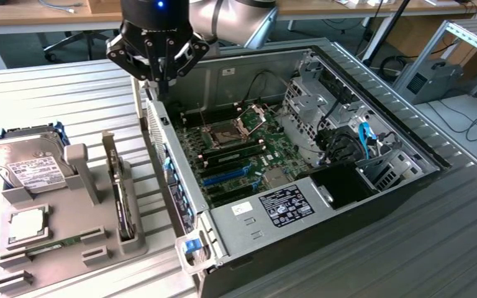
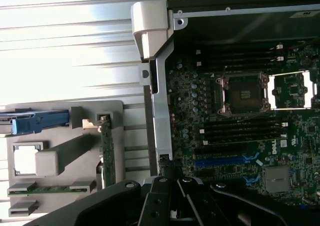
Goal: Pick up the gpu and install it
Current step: 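Reach for the gpu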
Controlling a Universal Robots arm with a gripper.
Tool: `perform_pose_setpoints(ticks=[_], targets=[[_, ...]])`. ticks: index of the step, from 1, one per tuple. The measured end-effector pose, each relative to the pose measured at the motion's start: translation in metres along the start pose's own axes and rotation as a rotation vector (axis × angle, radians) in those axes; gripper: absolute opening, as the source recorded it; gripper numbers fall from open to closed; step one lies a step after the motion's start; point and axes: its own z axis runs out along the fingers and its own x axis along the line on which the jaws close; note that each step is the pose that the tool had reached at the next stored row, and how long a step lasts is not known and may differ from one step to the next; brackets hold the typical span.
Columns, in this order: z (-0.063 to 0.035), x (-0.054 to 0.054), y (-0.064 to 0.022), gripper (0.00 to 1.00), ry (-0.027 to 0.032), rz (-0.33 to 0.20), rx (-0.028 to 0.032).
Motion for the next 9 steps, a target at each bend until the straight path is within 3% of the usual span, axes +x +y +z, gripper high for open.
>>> perform_pose_setpoints(ticks=[9], targets=[[-0.0002, 0.0096, -0.0007, 0.11, 0.0000, 0.000, -0.0001]])
